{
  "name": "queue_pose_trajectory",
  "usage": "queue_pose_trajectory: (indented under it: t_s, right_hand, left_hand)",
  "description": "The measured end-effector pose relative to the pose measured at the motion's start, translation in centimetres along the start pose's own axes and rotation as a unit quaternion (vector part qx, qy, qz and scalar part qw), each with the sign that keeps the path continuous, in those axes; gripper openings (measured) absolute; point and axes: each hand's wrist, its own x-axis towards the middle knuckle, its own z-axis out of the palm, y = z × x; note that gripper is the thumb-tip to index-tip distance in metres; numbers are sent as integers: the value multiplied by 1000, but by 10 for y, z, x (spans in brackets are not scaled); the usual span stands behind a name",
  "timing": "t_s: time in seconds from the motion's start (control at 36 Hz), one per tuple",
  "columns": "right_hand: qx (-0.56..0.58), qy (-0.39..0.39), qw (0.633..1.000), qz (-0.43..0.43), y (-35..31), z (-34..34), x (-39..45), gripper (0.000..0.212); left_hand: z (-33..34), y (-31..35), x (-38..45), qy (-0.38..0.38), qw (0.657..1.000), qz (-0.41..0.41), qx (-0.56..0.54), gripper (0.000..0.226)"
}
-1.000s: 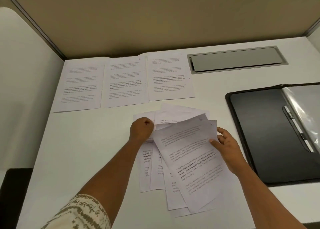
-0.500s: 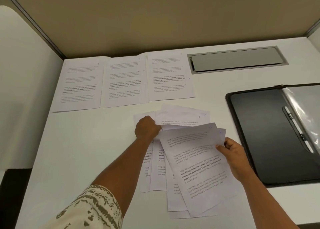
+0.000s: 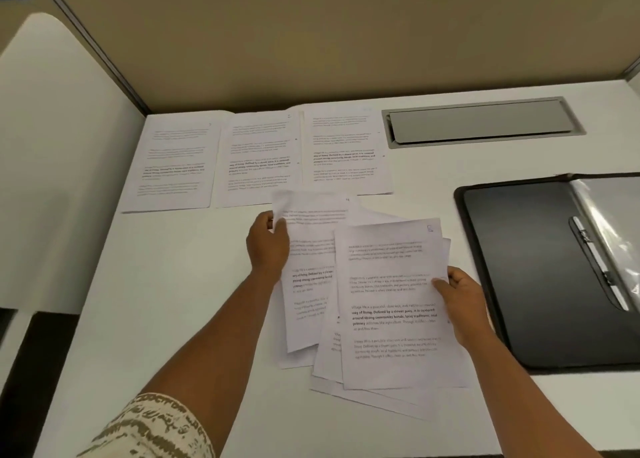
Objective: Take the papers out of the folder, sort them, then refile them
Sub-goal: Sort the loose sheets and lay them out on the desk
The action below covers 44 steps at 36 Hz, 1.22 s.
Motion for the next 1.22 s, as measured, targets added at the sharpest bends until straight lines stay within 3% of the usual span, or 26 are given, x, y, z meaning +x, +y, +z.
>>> queue_pose_trajectory:
  t_s: [0.14, 0.25, 0.53, 0.61, 0.75, 0.86, 1.06, 1.22]
  right_hand:
    - [-78, 36, 996, -16, -10, 11, 0, 19]
    - [-130, 58, 989, -46, -17, 14, -1, 20]
    - [-120, 51, 987, -94, -25, 20, -15, 36]
    - [-127, 32, 985, -110, -25, 22, -20, 40]
    - [-177, 69, 963, -189, -31, 31, -33, 53]
    - [-128, -7, 972, -196, -48, 51, -50, 45]
    - [-3, -195, 977, -86, -72, 76, -70, 35]
    - [-50, -243, 968, -30, -61, 79, -84, 36]
  left_hand:
    - [-28, 3, -1, 52, 998, 19, -17, 22]
    - [-52, 11, -11, 118, 992, 25, -34, 21]
    - [-111, 23, -15, 201, 969, -1, -146, 15]
    - [-125, 24, -13, 218, 960, -11, -178, 9]
    - [-141, 13, -16, 221, 948, -57, -223, 9]
    - [-140, 3, -25, 188, 951, -73, -235, 9]
    - [-126, -7, -41, 100, 965, -89, -225, 15]
    - [-111, -10, -47, 81, 975, -66, -195, 31]
